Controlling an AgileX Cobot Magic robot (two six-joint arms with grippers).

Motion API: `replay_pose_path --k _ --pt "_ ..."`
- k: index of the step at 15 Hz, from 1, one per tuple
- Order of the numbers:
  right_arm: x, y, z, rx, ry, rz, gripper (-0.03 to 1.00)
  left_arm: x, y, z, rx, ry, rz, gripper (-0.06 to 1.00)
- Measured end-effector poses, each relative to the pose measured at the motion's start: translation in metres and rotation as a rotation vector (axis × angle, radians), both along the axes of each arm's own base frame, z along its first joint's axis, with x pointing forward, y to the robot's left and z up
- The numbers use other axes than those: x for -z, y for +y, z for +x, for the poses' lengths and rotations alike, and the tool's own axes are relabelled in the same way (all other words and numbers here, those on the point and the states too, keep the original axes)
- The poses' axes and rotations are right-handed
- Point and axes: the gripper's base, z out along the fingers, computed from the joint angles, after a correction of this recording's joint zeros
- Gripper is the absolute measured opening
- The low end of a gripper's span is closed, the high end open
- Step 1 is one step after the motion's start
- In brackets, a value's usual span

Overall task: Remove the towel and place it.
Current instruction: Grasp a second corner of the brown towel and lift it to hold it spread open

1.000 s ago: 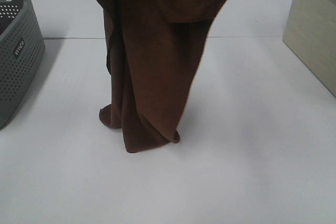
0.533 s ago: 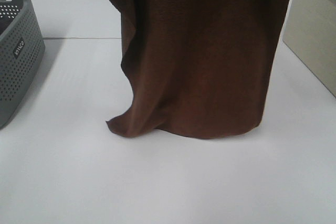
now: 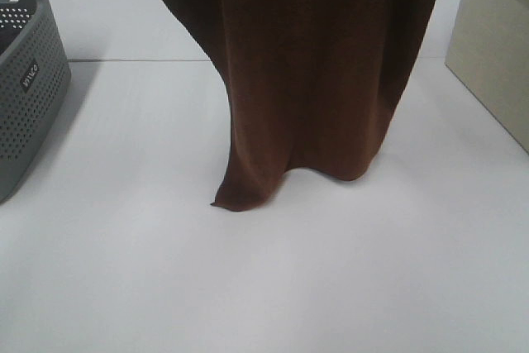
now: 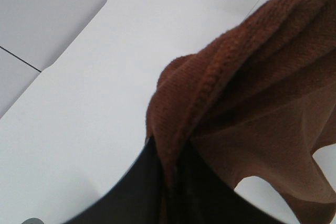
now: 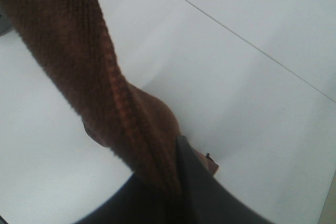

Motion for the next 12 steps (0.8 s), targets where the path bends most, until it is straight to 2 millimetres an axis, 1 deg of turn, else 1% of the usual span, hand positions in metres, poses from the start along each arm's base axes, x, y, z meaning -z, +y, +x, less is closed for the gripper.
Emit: replay_pose_path --k 3,5,6,7,8,9,10,12 --pt "0.000 0.000 0.001 -0.005 -0.004 -0.003 0.11 0.001 0.001 0.003 -0.012 -0.012 0.023 0.06" --pt "0.001 0.000 0.001 -0.021 -0.011 -0.013 0.13 0.003 0.001 0.005 -0.019 -0.021 0.037 0.06" --pt "0.001 0.001 0.002 -0.030 -0.021 -0.016 0.10 0.003 0.000 0.007 -0.019 -0.038 0.037 0.06" --pt "0.000 0.002 0.004 -0.043 -0.049 -0.017 0.04 0.002 0.000 0.009 -0.021 -0.061 0.041 0.05" --pt "-0.001 0.004 0.009 -0.049 -0.094 -0.007 0.01 0.000 0.000 0.011 -0.025 -0.092 0.047 0.02" --pt "-0.004 0.006 0.014 -0.051 -0.154 0.009 0.01 -0.001 -0.001 0.014 -0.027 -0.123 0.052 0.01" --pt "-0.008 0.008 0.021 -0.050 -0.241 0.027 0.01 -0.001 -0.002 0.018 -0.031 -0.157 0.066 0.00" --pt "-0.017 0.011 0.040 -0.025 -0.452 0.054 0.01 0.002 -0.006 0.033 -0.035 -0.261 0.108 0.00"
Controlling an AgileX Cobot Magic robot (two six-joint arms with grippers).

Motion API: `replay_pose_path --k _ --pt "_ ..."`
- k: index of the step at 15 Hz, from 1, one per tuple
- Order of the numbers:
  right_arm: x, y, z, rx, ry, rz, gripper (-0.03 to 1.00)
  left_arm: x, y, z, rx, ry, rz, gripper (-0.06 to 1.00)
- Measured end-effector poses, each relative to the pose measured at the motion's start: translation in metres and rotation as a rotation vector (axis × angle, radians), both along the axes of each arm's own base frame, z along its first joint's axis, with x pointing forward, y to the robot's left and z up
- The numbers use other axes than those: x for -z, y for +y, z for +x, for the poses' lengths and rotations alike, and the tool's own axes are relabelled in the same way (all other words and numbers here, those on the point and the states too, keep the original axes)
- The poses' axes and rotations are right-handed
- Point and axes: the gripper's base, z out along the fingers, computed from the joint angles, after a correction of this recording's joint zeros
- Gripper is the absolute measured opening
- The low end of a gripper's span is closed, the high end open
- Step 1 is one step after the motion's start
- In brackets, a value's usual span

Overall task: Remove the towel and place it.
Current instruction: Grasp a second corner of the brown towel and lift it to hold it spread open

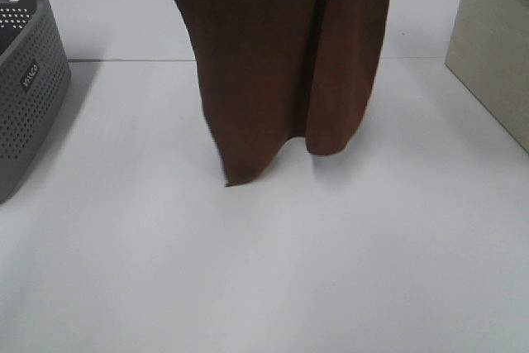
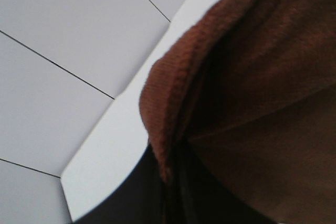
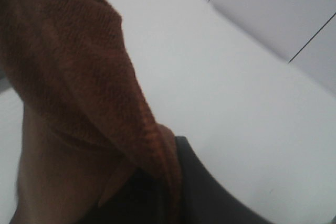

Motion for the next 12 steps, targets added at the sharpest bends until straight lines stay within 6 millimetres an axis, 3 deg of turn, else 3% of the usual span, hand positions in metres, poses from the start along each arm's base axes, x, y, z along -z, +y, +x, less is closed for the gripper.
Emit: replay_pose_path --k 3,5,6,9,12 --pt "-0.004 0.009 0.035 0.052 -0.292 0.055 0.01 0.001 0.006 0.034 0.018 -0.206 -0.029 0.00" --pt "0.007 0.017 0.058 0.063 -0.382 0.071 0.01 0.007 0.020 0.061 0.016 -0.315 -0.055 0.00" --pt "0.024 0.027 0.084 0.068 -0.408 0.071 0.01 0.023 0.030 0.086 0.012 -0.366 -0.064 0.00" --pt "0.054 0.026 0.129 0.109 -0.383 0.053 0.01 0.060 0.043 0.125 0.009 -0.398 -0.062 0.00" --pt "0.071 0.023 0.158 0.140 -0.383 0.087 0.01 0.083 0.047 0.152 0.019 -0.443 -0.052 0.00"
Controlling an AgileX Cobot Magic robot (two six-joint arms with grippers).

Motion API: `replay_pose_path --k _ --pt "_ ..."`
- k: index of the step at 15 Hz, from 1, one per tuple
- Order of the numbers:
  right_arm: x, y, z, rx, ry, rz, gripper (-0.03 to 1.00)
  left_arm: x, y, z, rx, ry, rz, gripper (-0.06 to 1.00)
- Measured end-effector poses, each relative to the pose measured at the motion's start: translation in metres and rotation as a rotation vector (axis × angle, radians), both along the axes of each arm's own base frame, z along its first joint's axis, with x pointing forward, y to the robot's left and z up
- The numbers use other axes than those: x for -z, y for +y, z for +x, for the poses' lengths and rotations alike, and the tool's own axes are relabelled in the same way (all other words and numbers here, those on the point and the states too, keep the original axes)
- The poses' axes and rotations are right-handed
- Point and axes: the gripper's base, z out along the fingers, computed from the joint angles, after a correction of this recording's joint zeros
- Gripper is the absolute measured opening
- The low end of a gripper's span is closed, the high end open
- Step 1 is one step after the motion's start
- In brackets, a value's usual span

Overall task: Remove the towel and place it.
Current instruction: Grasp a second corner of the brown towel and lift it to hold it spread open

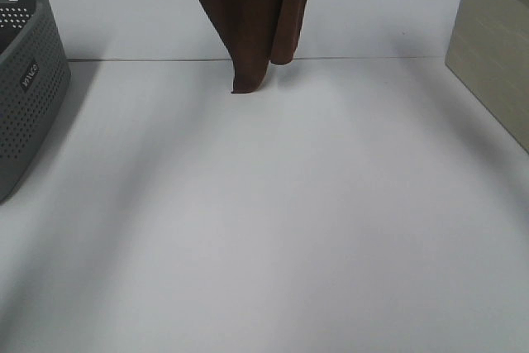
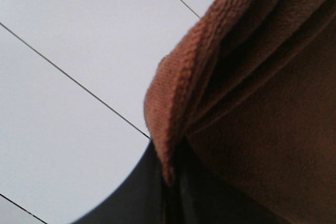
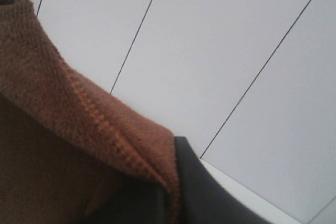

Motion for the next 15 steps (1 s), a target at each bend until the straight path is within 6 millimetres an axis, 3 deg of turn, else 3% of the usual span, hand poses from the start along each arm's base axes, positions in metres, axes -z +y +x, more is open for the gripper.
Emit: replay_pose_path --k 4,8,15 --pt "0.027 0.006 0.019 0.001 0.028 0.015 0.01 -0.003 0.005 0.028 -0.026 -0.108 0.018 0.00" --pt "0.035 0.002 0.024 0.012 0.050 0.019 0.01 -0.009 0.006 0.028 -0.037 -0.142 0.061 0.00" --pt "0.047 0.002 0.023 0.002 0.165 0.000 0.01 0.012 0.004 0.037 -0.070 -0.060 0.107 0.00"
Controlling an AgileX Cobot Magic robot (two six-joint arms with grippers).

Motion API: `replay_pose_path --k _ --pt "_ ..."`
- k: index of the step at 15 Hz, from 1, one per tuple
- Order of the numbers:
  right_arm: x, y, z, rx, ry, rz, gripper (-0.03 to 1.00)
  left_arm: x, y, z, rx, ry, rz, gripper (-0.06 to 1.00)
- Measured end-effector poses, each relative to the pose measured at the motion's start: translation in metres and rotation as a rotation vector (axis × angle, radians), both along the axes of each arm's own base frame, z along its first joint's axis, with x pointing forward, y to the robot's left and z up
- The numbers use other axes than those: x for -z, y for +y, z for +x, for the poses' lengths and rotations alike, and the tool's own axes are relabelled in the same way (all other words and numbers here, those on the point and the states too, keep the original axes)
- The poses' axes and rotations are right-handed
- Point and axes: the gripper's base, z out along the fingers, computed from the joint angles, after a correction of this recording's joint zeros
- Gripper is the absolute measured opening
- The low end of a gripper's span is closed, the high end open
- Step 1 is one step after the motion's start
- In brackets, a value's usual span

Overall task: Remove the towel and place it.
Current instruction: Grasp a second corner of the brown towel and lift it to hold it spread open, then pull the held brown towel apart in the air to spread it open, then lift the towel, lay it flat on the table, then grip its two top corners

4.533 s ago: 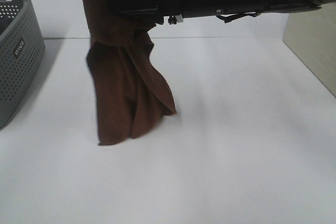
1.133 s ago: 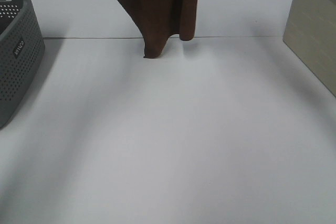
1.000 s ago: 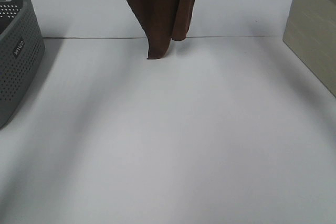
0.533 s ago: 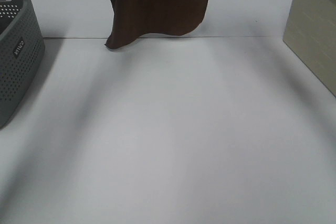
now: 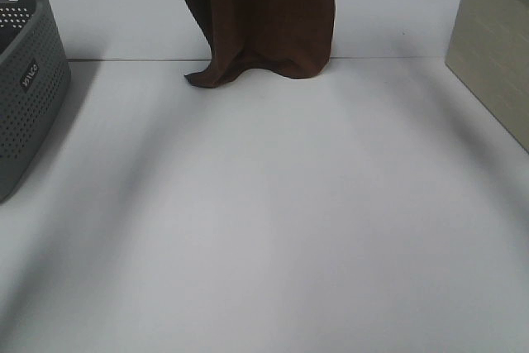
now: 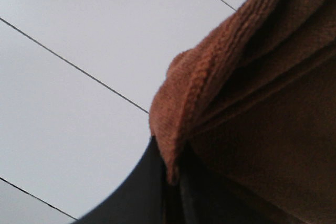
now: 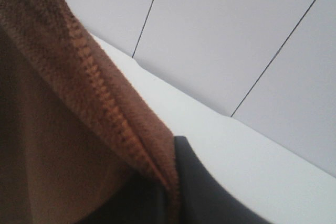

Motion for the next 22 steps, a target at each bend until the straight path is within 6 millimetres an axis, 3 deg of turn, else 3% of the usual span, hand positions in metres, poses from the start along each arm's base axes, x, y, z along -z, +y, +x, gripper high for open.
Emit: replay_pose_path --k 1,4,8,10,12,15,17,18,22 --pt "0.003 0.000 -0.001 -0.004 0.033 -0.006 0.01 0.003 -0.003 0.000 -0.009 0.026 0.009 0.00" --pt "0.016 -0.002 -0.006 -0.021 0.195 -0.011 0.01 0.035 -0.016 -0.009 -0.099 0.410 -0.022 0.00" --pt "0.020 -0.003 -0.034 -0.088 0.502 -0.062 0.01 0.067 -0.028 -0.044 -0.075 0.964 0.001 0.00" --pt "0.012 -0.003 -0.057 -0.153 0.664 -0.060 0.01 0.065 -0.024 -0.060 -0.109 1.113 0.008 0.00" --pt "0.008 -0.004 -0.077 -0.217 0.813 -0.078 0.01 0.053 -0.022 -0.070 -0.151 1.156 -0.109 0.00" --pt "0.008 -0.001 -0.085 -0.257 0.879 -0.046 0.01 0.055 -0.016 -0.089 -0.209 1.240 -0.197 0.00" --pt "0.014 -0.002 -0.094 -0.242 0.944 -0.017 0.01 0.062 -0.006 -0.118 -0.249 1.332 -0.194 0.00" --pt "0.018 -0.004 -0.104 -0.237 0.985 -0.008 0.01 0.051 0.001 -0.139 -0.252 1.338 -0.195 0.00" --pt "0.019 -0.019 -0.168 -0.255 1.109 0.018 0.01 0.028 0.022 -0.225 -0.212 1.378 -0.260 0.00"
